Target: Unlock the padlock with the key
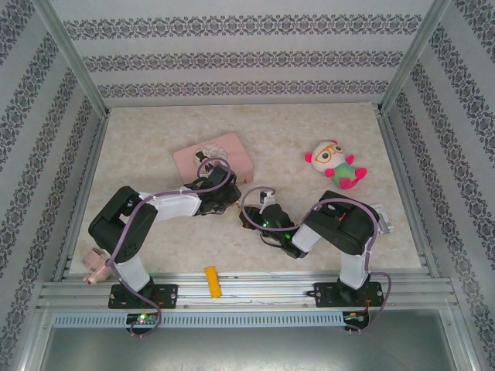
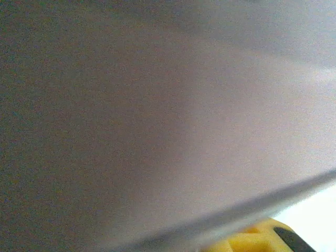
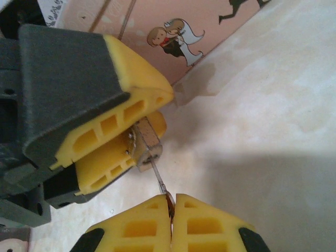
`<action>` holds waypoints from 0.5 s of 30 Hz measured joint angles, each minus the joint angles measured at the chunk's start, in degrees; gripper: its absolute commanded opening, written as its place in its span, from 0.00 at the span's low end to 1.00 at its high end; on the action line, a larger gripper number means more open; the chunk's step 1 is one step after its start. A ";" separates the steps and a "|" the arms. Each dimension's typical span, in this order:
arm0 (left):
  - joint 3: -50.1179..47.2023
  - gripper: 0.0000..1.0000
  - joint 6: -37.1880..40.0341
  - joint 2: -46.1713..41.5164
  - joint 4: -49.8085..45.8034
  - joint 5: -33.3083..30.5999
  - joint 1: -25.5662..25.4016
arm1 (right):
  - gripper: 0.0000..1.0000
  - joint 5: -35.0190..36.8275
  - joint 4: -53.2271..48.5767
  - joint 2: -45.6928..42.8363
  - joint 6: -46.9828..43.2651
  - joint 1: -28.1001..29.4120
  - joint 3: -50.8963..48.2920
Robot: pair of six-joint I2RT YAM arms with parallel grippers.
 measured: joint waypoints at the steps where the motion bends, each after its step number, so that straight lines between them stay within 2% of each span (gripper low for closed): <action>1: -0.02 0.22 0.00 -0.02 0.02 0.17 -0.02 | 0.00 0.11 0.09 0.02 0.07 0.00 0.00; 15: -0.66 0.22 0.02 -0.31 0.90 0.22 -0.02 | 0.00 0.13 3.52 2.49 1.68 -0.02 0.59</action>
